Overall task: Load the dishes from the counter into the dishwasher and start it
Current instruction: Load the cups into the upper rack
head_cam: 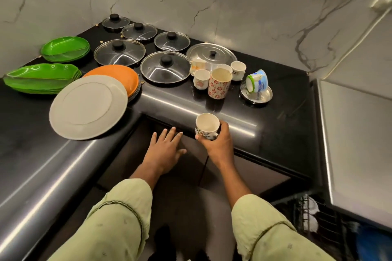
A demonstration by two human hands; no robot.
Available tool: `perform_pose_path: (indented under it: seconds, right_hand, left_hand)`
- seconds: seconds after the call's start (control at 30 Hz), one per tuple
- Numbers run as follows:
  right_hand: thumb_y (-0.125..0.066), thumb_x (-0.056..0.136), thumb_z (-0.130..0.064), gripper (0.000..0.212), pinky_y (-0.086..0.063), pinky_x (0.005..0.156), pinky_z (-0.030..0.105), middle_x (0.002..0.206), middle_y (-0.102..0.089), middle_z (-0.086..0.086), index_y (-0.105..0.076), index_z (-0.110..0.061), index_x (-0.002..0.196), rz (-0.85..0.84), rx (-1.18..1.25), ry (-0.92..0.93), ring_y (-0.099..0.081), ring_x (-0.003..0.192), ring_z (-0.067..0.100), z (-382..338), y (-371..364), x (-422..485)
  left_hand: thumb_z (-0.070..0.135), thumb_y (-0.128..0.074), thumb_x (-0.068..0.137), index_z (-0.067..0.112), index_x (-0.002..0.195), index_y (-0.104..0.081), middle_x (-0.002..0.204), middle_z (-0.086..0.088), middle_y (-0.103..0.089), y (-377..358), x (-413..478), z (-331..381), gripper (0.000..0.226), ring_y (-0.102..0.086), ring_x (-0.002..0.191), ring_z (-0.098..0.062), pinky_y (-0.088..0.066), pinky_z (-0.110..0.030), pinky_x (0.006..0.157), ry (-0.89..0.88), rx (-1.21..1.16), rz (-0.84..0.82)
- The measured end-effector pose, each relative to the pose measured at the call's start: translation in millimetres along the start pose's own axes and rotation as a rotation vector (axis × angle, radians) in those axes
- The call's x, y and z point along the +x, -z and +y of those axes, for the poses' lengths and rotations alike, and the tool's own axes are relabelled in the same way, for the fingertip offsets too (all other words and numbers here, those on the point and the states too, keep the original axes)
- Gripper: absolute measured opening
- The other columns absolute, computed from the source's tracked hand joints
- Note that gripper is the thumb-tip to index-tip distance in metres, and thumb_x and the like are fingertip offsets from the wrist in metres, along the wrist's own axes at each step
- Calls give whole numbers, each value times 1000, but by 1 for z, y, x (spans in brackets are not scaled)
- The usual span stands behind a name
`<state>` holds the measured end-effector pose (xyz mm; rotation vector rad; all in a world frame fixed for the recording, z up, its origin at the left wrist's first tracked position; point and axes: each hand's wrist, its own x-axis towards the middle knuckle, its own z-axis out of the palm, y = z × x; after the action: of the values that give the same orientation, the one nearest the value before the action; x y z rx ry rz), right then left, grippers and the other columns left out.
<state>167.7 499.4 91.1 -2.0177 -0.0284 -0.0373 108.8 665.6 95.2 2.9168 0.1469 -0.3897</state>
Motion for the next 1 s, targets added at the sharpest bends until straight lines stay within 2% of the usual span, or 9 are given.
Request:
perform_pose_path:
  seconds: [0.13,0.23,0.43,0.67,0.87,1.0]
  right_hand:
    - [-89,65,-33,76,-53,88,32,121,-62,-5,-48,-25,129,-37,-10,24,-59,108,12,15,26,-37]
    - [-89,63,-37,77,-53,85,30,118,-64,-6,-48,-28,128,-38,-4,27,-62,106,13,21,43,-68]
    - [-89,63,-38,76,-47,78,24,116,-66,-4,-49,-25,126,4,-18,27,-63,103,15,33,82,-133]
    - [-89,64,-34,75,-46,78,23,114,-63,-9,-49,-24,127,43,-27,33,-59,99,11,54,139,-226]
    - [-91,63,-30,76,-48,83,27,111,-59,-10,-49,-22,127,96,-13,-49,-59,103,13,87,205,-289]
    - [-90,66,-27,79,-48,86,30,118,-61,-5,-48,-18,132,123,-39,-118,-59,108,15,115,252,-311]
  left_hand:
    - [50,-34,103,27,159,-8,167,-2,0,-10,-47,24,65,2,153,-23,1,-47,122,-6,-23,53]
    - [50,-34,104,27,159,-9,167,-1,0,-18,-82,44,65,2,153,-23,0,-47,122,-20,-12,64]
    - [50,-35,104,27,159,-9,167,0,0,-32,-144,78,65,2,153,-23,1,-47,122,-59,10,80]
    - [52,-34,103,27,159,-9,167,-1,1,-70,-216,112,66,2,153,-25,0,-49,121,-99,42,52]
    - [51,-33,104,26,159,-7,167,-2,2,-102,-260,172,66,3,153,-27,0,-50,121,-191,55,-11]
    - [50,-33,104,26,159,-8,167,-2,1,-121,-270,217,65,1,153,-27,-1,-50,121,-251,57,-35]
